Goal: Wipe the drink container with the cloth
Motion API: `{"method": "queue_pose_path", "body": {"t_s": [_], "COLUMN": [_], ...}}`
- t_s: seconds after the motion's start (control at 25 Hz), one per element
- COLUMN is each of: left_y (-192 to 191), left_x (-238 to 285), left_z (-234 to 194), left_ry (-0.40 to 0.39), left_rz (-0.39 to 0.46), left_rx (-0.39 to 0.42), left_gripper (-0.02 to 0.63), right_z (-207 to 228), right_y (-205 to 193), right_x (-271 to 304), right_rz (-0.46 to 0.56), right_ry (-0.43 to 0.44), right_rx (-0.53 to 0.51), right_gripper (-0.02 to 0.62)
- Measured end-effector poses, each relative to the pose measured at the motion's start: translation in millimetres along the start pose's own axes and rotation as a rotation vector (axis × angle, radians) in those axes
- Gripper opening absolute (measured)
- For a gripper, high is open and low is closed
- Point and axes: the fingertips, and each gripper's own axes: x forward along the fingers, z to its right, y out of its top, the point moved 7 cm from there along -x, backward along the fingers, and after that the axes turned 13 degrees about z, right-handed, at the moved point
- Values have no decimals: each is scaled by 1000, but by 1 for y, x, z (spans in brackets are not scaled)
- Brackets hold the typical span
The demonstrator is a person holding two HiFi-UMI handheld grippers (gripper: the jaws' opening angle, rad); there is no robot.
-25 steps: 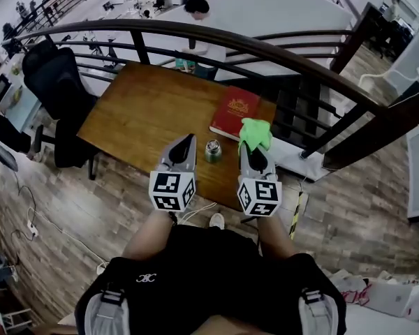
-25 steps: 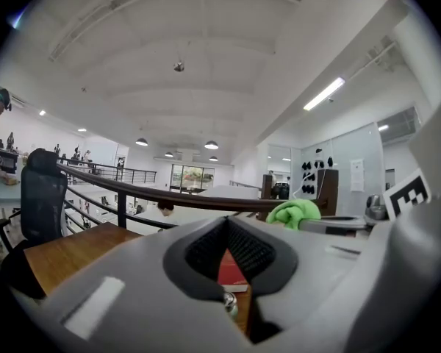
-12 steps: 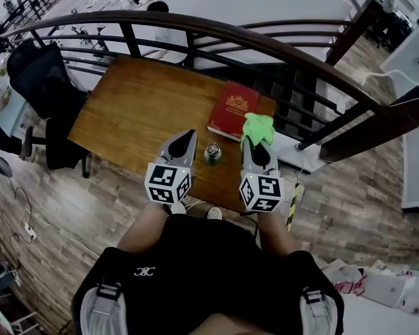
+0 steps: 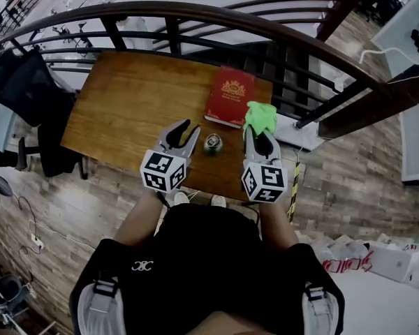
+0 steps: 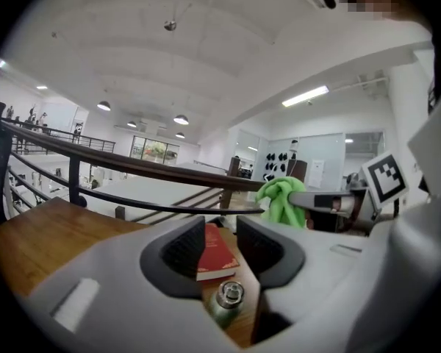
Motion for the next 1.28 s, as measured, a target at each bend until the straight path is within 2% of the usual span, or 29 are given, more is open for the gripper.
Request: {"method": "queue_pose_path", "body": {"t_s": [0.08,0.24,0.44,0.64,0.92,1.2,1.28], "left_y": [-11,-38,-72,-100,-131,-154,-159], "left_x": [2,8,12,15,25,43,47], "left_z": [0,0,6,11,13,16,17], "left_ry": [-34,-101,-191,-238,-286,-271,-269], "left_rz": [-41,-136,-246,-337,-413,-399,-400], "left_rx": [17,53,123,172,219,199,217], "left_gripper": [175,179,248,276,304,319,318], "right_z": [1,3,3,4,4,12,12], "right_y": [-2,-6,-12,-20,-29,-37,-38], "right_x": [-2,-3,-5,-14,-28,-41,-45], "right_rz": [-7,-19,-38,-67,-108,-146,-152], "right_ry": [-17,-39,-65,-89,-124,-153,-156], "right_rx": [-3,-10,-22,-28,-31,-44,-52], "right_gripper": [58,58,58,58,58,59,58]}}
